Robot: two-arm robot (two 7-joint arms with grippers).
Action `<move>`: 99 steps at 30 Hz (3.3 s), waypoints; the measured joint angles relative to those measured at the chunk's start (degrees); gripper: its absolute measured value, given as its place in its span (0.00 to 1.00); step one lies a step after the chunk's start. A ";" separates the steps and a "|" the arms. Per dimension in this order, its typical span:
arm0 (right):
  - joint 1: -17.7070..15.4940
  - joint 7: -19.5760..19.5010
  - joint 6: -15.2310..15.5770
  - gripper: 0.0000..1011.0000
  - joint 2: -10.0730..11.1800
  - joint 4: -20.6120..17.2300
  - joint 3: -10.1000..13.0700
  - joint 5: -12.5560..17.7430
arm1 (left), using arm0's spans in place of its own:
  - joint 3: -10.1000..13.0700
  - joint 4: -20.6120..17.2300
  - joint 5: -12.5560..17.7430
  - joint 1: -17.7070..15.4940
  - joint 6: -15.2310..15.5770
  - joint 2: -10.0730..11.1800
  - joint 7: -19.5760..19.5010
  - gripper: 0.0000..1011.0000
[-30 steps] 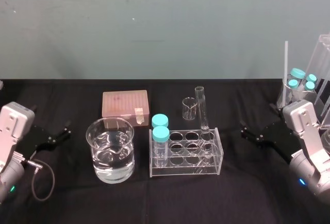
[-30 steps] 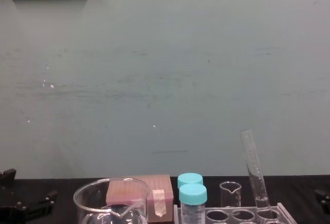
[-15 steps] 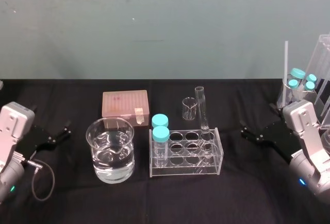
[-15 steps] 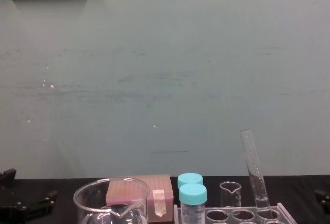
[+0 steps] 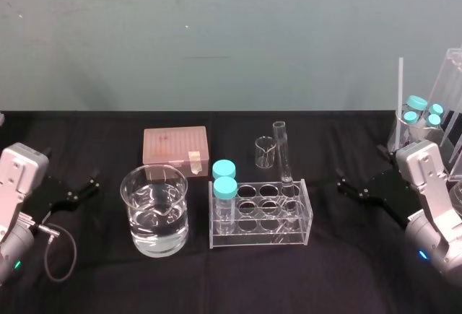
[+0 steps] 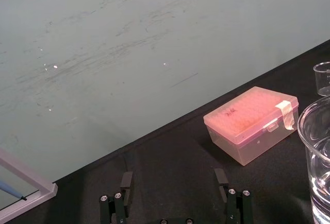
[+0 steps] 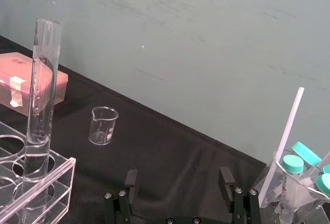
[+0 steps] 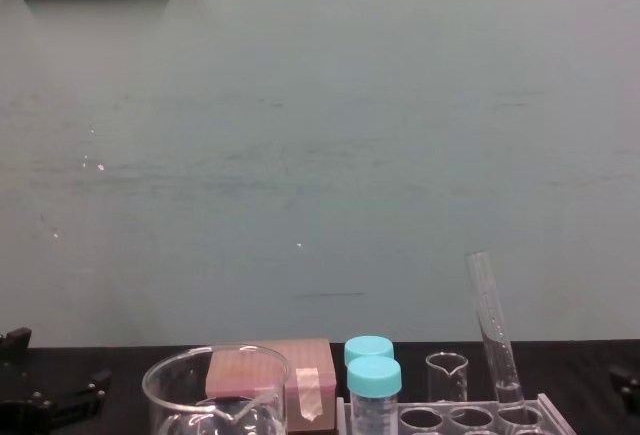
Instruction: Hold the test tube with one hand and immerse one end into the beaker, then return it to the test tube rack.
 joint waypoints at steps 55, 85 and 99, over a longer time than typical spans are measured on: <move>7.06 24.23 3.22 0.99 -6.69 -1.52 1.85 5.20 | 0.00 0.00 0.00 0.00 0.00 0.00 0.00 0.99; 9.58 25.98 5.13 0.99 -12.04 5.05 3.15 0.88 | 0.00 0.00 0.00 0.00 0.00 0.00 0.00 0.99; 9.57 25.98 5.05 0.99 -11.91 4.94 3.08 1.01 | 0.00 0.00 0.00 0.00 0.00 0.00 0.00 0.99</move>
